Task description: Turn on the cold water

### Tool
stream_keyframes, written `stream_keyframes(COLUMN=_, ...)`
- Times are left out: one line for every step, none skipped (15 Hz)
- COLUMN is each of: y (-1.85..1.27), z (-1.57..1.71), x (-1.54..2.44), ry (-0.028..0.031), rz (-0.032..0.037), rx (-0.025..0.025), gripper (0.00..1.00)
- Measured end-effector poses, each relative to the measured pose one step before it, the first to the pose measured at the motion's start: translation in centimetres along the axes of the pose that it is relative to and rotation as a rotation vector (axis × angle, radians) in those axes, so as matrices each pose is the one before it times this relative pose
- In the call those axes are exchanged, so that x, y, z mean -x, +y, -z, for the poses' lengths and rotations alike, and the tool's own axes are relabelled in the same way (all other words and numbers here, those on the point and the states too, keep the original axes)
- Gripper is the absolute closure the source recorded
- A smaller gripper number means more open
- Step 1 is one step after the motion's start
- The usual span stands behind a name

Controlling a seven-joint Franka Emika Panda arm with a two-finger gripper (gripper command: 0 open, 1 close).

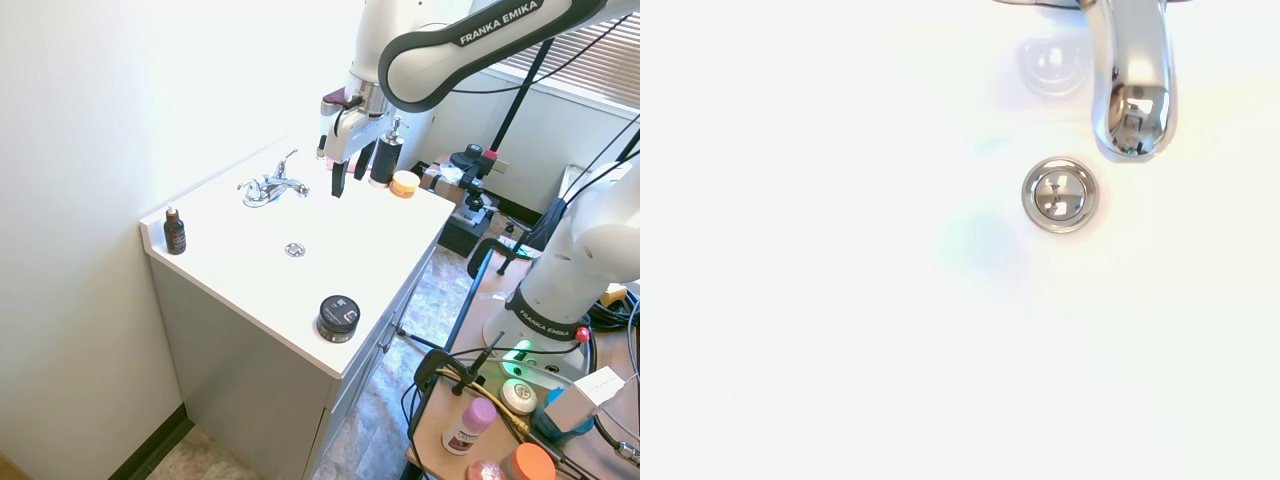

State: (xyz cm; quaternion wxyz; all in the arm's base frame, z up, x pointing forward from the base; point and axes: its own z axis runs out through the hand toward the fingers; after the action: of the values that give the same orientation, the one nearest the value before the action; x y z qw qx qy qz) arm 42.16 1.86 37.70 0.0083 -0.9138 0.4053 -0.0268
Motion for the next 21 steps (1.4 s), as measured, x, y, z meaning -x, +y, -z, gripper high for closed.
stream_keyframes(y=0.001, z=-0.012, x=-0.002, ry=-0.00019, rz=-0.00007, rx=0.00020, gripper=0.00)
stream_keyframes(y=0.001, z=0.008, x=-0.015, ry=0.00208, rz=0.00106, rx=0.00060, gripper=0.00)
stream_keyframes(y=-0.024, z=0.038, x=-0.187, ry=0.01550, rz=-0.00484, rx=-0.00132, gripper=0.00)
stream_keyframes(y=-0.064, z=-0.048, x=-0.513, ry=0.03904, rz=-0.02050, rx=-0.00227, gripper=0.00)
stream_keyframes(y=-0.151, z=-0.353, x=-0.693, ry=0.05336, rz=-0.03543, rx=-0.00143, gripper=0.00)
stream_keyframes(y=-0.297, z=-0.769, x=-0.824, ry=0.05611, rz=-0.03380, rx=-0.00182, gripper=0.00)
stream_keyframes(y=-0.391, z=-0.966, x=-0.943, ry=0.05654, rz=-0.02968, rx=-0.00064, gripper=0.00)
stream_keyframes(y=-0.464, z=-1.091, x=-1.106, ry=0.05338, rz=-0.03118, rx=0.00368, gripper=0.00)
stream_keyframes(y=-0.497, z=-1.074, x=-1.496, ry=0.05183, rz=-0.03507, rx=0.00289, gripper=0.00)
stream_keyframes(y=-0.593, z=-0.802, x=-1.648, ry=0.05079, rz=-0.03539, rx=0.00035, gripper=0.00)
stream_keyframes(y=-0.743, z=-0.724, x=-1.454, ry=0.04787, rz=-0.03062, rx=0.00051, gripper=0.00)
stream_keyframes(y=-0.870, z=-0.920, x=-0.820, ry=0.04063, rz=-0.02499, rx=0.00114, gripper=0.00)
stream_keyframes(y=-0.948, z=-0.952, x=-0.187, ry=0.03286, rz=-0.01776, rx=-0.00240, gripper=0.00)
stream_keyframes(y=-0.946, z=-0.920, x=0.049, ry=0.02420, rz=-0.01785, rx=-0.00526, gripper=0.00)
stream_keyframes(y=-0.891, z=-0.861, x=0.003, ry=0.01813, rz=-0.01137, rx=-0.00393, gripper=0.00)
stream_keyframes(y=-0.741, z=-0.748, x=-0.228, ry=0.02157, rz=-0.01039, rx=-0.00286, gripper=0.00)
stream_keyframes(y=-0.718, z=-0.521, x=-0.220, ry=0.01935, rz=-0.00842, rx=-0.00116, gripper=0.00)
stream_keyframes(y=-0.616, z=-0.476, x=-0.194, ry=0.01384, rz=-0.00371, rx=0.00365, gripper=0.00)
stream_keyframes(y=-0.416, z=-0.476, x=-0.118, ry=0.00750, rz=-0.00184, rx=0.00218, gripper=0.00)
stream_keyframes(y=-0.217, z=-0.541, x=0.028, ry=0.00649, rz=0.00205, rx=0.00628, gripper=0.00)
stream_keyframes(y=-0.052, z=-0.554, x=0.160, ry=0.00409, rz=0.00460, rx=0.00839, gripper=0.00)
